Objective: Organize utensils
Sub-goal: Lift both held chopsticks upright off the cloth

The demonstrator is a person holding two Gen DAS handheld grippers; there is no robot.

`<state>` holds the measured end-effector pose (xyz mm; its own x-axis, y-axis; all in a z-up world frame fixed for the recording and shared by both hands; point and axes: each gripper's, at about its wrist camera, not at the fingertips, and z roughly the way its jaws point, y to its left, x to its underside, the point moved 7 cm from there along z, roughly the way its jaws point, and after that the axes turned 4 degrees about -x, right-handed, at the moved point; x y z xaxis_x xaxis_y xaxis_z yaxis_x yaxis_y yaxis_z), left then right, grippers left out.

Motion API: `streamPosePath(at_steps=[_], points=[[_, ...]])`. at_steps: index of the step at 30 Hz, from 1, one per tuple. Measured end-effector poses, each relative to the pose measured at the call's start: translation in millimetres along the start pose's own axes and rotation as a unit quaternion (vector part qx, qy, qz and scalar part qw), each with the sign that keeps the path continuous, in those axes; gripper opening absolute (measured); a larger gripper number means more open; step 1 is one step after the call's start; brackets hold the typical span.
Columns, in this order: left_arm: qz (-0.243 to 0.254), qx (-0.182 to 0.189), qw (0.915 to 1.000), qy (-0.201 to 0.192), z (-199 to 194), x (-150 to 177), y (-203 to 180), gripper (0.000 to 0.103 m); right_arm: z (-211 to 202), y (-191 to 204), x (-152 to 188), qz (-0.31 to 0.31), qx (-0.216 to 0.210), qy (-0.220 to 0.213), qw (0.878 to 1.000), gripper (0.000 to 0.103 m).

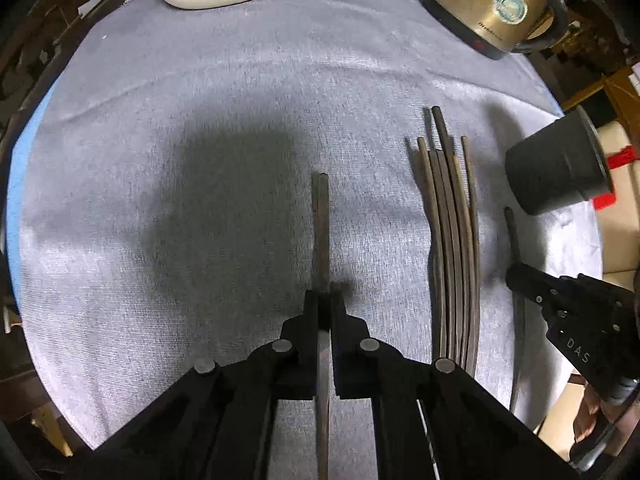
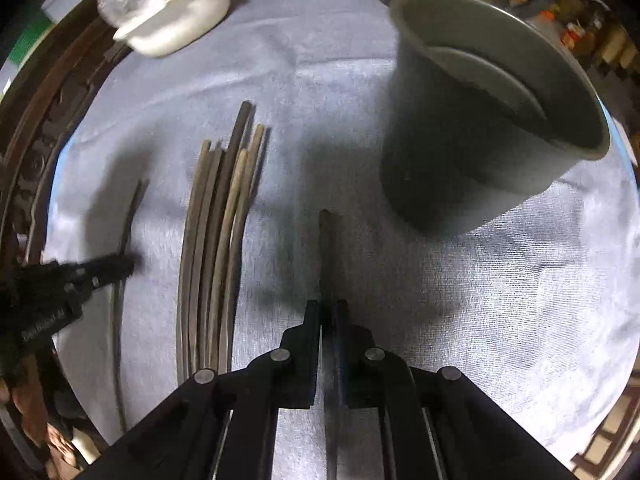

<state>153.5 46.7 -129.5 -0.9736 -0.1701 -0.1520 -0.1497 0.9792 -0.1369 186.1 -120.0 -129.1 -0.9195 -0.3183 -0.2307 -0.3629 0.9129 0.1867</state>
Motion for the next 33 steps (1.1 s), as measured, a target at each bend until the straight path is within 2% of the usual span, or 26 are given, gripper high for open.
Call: streamPosePath(at_steps=[4, 7, 11, 13, 15, 22, 26, 29, 33], points=[[-0.034, 0.045, 0.9981, -0.025, -10, 15, 20, 0.005, -10, -5, 13, 0.010, -0.020, -0.022, 1.000, 0.007], [-0.054, 0.064, 0.9943, -0.066, -27, 24, 26, 0.005, -19, -5, 18, 0.018, -0.041, -0.054, 0.998, 0.007], [-0.068, 0.072, 0.9853, -0.139, -58, 30, 33, 0.005, -47, -6, 19, 0.024, -0.056, -0.119, 0.991, 0.006], [-0.066, 0.070, 0.9785, -0.182, -78, 29, 28, 0.005, -66, -4, 16, 0.025, -0.058, -0.165, 0.984, 0.006], [-0.062, 0.060, 0.9676, -0.237, -99, 27, 24, 0.005, -85, -3, 8, 0.023, -0.047, -0.215, 0.975, 0.006], [-0.062, 0.025, 0.9305, -0.360, -134, 10, 3, 0.005, -110, 3, -9, 0.023, -0.031, -0.333, 0.942, 0.006], [-0.067, -0.002, 0.9117, -0.405, -141, 0, 3, 0.005, -125, -2, -11, 0.017, -0.009, -0.381, 0.924, 0.006], [-0.074, -0.015, 0.8995, -0.430, -138, -9, 3, 0.005, -133, -1, -9, 0.008, 0.001, -0.403, 0.915, 0.006], [-0.069, -0.035, 0.8894, -0.451, -134, -12, 3, 0.005, -136, 5, -9, -0.004, 0.012, -0.425, 0.905, 0.006]])
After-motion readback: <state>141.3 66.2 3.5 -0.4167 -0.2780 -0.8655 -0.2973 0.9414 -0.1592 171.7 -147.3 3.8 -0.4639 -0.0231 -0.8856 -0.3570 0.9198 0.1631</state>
